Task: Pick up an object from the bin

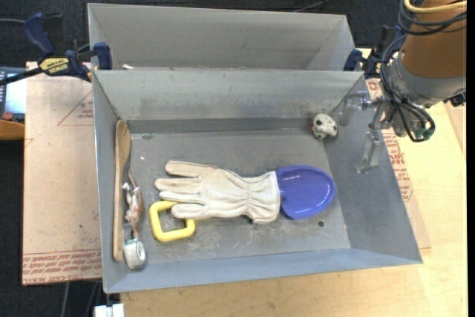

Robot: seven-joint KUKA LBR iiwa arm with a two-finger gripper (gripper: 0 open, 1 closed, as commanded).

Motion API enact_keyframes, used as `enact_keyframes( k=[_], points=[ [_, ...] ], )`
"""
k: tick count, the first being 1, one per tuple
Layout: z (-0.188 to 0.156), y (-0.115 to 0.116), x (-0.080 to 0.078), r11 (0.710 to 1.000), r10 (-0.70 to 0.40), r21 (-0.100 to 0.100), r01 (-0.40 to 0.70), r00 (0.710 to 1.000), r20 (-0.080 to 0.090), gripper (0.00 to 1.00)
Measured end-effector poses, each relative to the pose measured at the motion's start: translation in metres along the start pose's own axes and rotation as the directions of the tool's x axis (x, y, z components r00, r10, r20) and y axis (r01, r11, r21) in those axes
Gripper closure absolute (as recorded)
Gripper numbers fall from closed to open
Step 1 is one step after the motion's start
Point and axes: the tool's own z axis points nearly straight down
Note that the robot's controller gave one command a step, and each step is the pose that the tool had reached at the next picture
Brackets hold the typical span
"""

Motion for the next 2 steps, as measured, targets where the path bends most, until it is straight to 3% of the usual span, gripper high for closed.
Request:
enact_keyframes(
  k=[1,2],
  points=[
    [0.0,0.0,0.0,1.0,0.0,0.0,0.0,1.0,0.0,0.0],
    [0.066,0.016,0.045,0.998,-0.062,-0.003,0.062,0.998,-0.007,0.0]
  ],
)
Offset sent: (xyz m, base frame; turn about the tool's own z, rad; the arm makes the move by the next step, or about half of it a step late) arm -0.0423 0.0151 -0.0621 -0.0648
